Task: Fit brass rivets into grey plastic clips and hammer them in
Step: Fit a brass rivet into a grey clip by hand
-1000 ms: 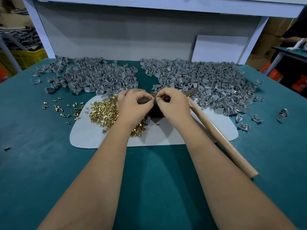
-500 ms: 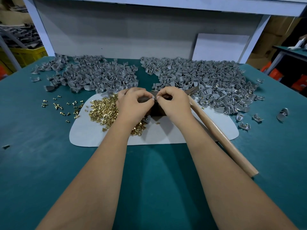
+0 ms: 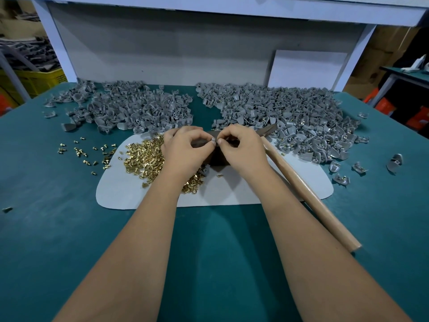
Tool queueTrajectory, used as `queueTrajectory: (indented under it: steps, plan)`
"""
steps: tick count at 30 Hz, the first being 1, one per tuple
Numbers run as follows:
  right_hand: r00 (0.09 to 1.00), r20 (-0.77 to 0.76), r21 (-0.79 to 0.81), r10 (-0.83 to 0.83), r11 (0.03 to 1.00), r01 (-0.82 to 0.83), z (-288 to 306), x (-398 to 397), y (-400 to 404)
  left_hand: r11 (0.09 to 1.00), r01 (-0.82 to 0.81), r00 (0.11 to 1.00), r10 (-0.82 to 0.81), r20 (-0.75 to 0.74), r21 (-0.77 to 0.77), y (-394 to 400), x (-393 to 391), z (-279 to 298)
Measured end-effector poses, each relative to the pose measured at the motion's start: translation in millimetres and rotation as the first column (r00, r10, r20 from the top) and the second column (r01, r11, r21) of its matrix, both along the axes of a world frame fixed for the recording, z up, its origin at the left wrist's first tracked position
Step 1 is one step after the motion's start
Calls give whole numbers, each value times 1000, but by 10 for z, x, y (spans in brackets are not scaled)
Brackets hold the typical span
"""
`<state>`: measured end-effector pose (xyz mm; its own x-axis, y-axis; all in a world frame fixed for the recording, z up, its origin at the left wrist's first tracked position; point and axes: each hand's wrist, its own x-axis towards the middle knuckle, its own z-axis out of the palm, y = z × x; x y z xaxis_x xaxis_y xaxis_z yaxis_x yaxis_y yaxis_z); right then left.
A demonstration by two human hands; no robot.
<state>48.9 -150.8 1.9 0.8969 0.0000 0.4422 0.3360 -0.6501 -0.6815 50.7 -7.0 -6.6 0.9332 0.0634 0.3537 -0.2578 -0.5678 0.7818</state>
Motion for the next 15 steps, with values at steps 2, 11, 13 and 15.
queueTrajectory:
  steps: [2, 11, 13, 15]
  plan:
    - [1000, -9, 10, 8, 1000, -8, 6, 1, -6, 1000, 7, 1000, -7, -5, -2, 5, 0, 6]
    - [991, -123, 288, 53, 958, -16, 63, -22, -30, 999, 24, 999, -25, -31, -29, 17, -4, 25]
    - [992, -115, 291, 55, 956, -19, 59, -24, -31, 999, 25, 999, -26, -33, -25, 14, -5, 27]
    - [994, -92, 256, 55, 966, -30, 44, -20, -27, 999, 21, 999, -22, -35, -28, 12, -5, 27]
